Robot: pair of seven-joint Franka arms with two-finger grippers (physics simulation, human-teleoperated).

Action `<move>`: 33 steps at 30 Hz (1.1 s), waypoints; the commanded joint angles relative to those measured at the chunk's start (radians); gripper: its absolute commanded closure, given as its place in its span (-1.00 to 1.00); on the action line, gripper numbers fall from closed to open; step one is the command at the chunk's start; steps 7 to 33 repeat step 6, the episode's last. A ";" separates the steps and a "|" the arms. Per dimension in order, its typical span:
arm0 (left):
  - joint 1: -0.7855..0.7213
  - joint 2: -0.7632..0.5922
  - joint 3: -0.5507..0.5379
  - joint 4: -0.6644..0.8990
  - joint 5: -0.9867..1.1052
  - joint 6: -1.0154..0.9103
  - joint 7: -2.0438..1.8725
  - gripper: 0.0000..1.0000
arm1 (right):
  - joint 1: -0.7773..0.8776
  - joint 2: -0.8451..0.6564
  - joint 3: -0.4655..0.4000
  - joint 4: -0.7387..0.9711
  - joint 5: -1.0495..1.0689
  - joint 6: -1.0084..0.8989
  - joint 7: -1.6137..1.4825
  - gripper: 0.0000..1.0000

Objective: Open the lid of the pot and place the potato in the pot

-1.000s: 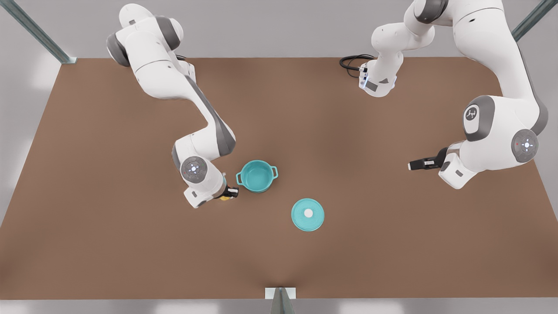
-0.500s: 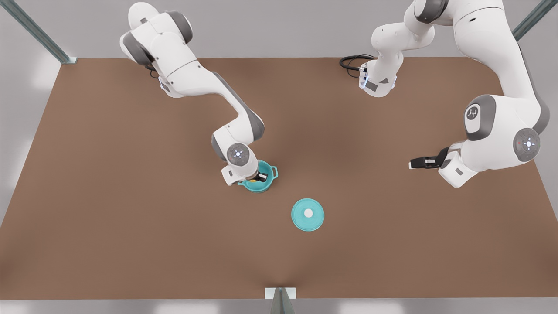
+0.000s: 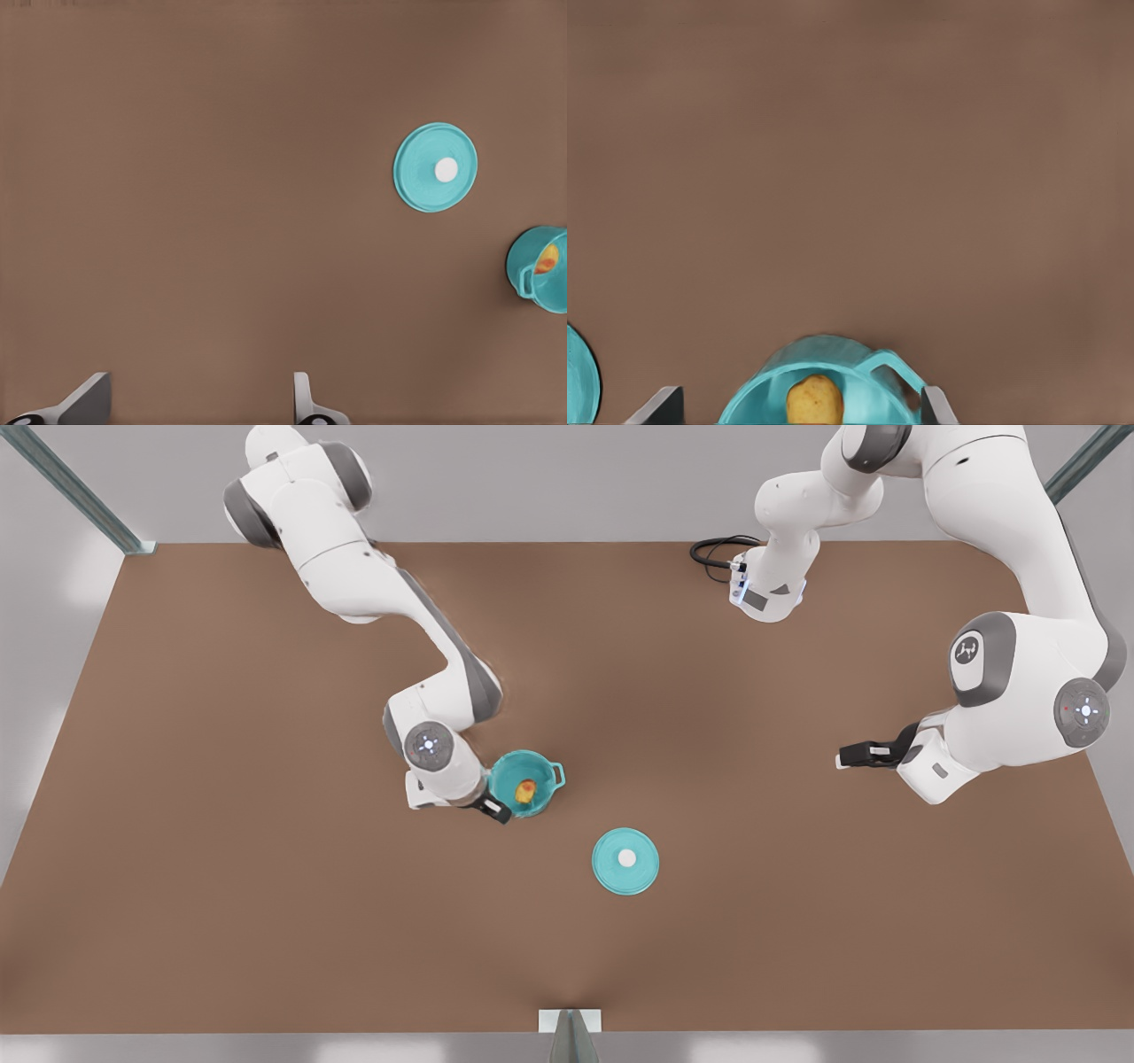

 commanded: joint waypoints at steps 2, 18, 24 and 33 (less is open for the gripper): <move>0.000 -0.001 0.000 0.000 0.003 0.001 0.029 -1.00 | -0.313 -0.114 -0.002 0.004 -0.044 -0.262 -0.711 -1.00; -0.002 -0.001 -0.002 0.000 0.003 0.001 0.027 -1.00 | -0.436 -0.168 -0.002 0.014 -0.121 -0.319 -0.963 -1.00; -0.002 -0.001 -0.002 0.000 0.003 0.001 0.027 -1.00 | -0.436 -0.168 -0.002 0.014 -0.121 -0.319 -0.963 -1.00; -0.002 -0.001 -0.002 0.000 0.003 0.001 0.027 -1.00 | -0.436 -0.168 -0.002 0.014 -0.121 -0.319 -0.963 -1.00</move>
